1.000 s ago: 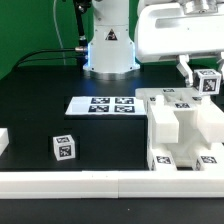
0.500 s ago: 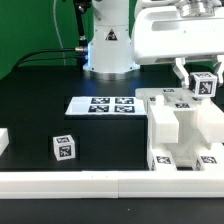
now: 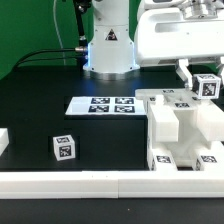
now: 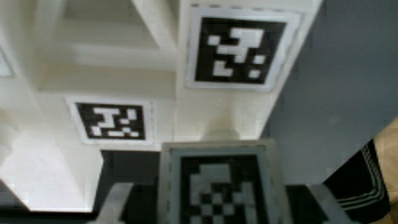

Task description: Assemble chair

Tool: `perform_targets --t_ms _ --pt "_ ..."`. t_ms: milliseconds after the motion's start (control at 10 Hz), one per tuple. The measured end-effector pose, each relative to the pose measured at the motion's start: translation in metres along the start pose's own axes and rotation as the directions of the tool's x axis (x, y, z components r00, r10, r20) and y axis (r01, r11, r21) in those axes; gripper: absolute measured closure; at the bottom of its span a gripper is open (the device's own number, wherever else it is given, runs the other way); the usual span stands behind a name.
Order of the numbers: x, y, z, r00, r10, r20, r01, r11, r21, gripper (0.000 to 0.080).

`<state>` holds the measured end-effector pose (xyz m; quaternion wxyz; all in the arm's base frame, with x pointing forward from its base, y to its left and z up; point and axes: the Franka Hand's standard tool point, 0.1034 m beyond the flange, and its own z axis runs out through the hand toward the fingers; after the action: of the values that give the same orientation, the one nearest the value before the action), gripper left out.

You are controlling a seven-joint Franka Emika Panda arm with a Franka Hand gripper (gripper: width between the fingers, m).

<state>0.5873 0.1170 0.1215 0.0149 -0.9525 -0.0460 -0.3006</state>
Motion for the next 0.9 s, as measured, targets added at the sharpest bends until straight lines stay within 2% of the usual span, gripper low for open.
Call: perform_targets --t_ms 900 --pt "-0.0043 0.0009 0.0066 1.000 -0.005 -0.005 0.004 1.000 -0.006 0.0512"
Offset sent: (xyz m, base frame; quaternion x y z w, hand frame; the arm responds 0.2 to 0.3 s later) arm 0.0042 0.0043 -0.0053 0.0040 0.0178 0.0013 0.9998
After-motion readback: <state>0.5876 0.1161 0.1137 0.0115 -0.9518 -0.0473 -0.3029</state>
